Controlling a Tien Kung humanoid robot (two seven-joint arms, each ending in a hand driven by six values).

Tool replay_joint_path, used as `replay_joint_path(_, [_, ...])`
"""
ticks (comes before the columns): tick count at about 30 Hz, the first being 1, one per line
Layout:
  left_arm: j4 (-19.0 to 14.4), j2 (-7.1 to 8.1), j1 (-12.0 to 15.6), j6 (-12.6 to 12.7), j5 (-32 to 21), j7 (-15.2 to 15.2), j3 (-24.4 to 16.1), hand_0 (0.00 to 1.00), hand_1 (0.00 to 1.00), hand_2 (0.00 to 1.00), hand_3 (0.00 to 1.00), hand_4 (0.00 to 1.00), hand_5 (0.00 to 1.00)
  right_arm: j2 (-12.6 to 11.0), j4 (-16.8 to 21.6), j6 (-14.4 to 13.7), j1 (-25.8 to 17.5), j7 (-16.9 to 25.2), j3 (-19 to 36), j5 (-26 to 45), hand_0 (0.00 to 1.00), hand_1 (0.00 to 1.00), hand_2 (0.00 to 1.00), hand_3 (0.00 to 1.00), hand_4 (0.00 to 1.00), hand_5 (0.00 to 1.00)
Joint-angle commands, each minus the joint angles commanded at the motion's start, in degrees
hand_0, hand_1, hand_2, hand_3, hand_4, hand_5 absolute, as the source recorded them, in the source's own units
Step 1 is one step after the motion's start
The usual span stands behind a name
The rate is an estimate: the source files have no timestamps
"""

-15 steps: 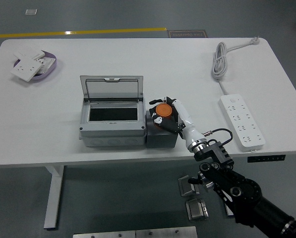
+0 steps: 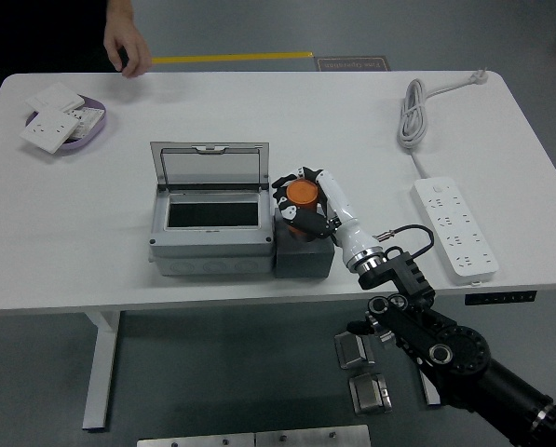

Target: Pick up the cylinder from the cube,place it in the box,flap close box

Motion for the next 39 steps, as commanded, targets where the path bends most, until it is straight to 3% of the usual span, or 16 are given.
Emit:
replay_joint_path(8, [0.00,0.01,0.12,-0.08,0.75,0.51,-0.81,0.602,0.640,0.549,0.554,0.643,0.281,1.95,2.31,-1.07,6.52,-5.33,-5.05,-6.67,0.382,0.451,0.405,0.334,0.002,0.002])
replay_joint_path(19, [0.00,0.60,-0.12,-0.27,1.65,0.87,-1.53,0.602,0.640,0.551,0.554,0.647,0.294,1.95,-1.04,1.27,16.67,-11.25,-14.32,-9.94,0.364,0.450,0.404,0.339,0.002,0.002])
replay_joint_path(24, [0.00,0.78,-0.22,-0.30,2.07,1.01,-1.87,0.602,0.640,0.551,0.554,0.653,0.306,1.95,-3.30,3.49,20.15,-13.79,-17.95,-10.26,0.371,0.457,0.414,0.345,0.008,0.002])
replay_joint_path(32, [0.00,1.41,-0.40,-0.33,2.59,0.99,-2.35,0.602,0.640,0.552,0.554,0.659,0.314,1.95,-5.57,9.33,25.84,-19.14,-23.49,-10.75,0.383,0.469,0.428,0.390,0.028,0.002])
replay_joint_path(33, [0.00,1.47,-0.43,-0.34,2.69,1.00,-2.42,0.602,0.640,0.552,0.553,0.661,0.318,1.95,-5.91,10.14,26.46,-19.85,-23.95,-11.08,0.658,0.626,0.593,0.616,0.123,0.053])
replay_joint_path(38, [0.00,1.65,-0.52,-0.45,3.06,1.06,-2.60,0.602,0.640,0.552,0.553,0.661,0.318,1.95,-7.10,13.17,29.43,-22.96,-25.59,-14.02,0.658,0.626,0.593,0.616,0.123,0.053])
replay_joint_path(39, [0.00,1.68,-0.54,-0.47,3.07,1.07,-2.59,0.602,0.640,0.552,0.553,0.661,0.319,1.95,-7.29,13.72,30.03,-23.57,-25.85,-14.69,0.828,0.757,0.759,0.742,0.485,0.243])
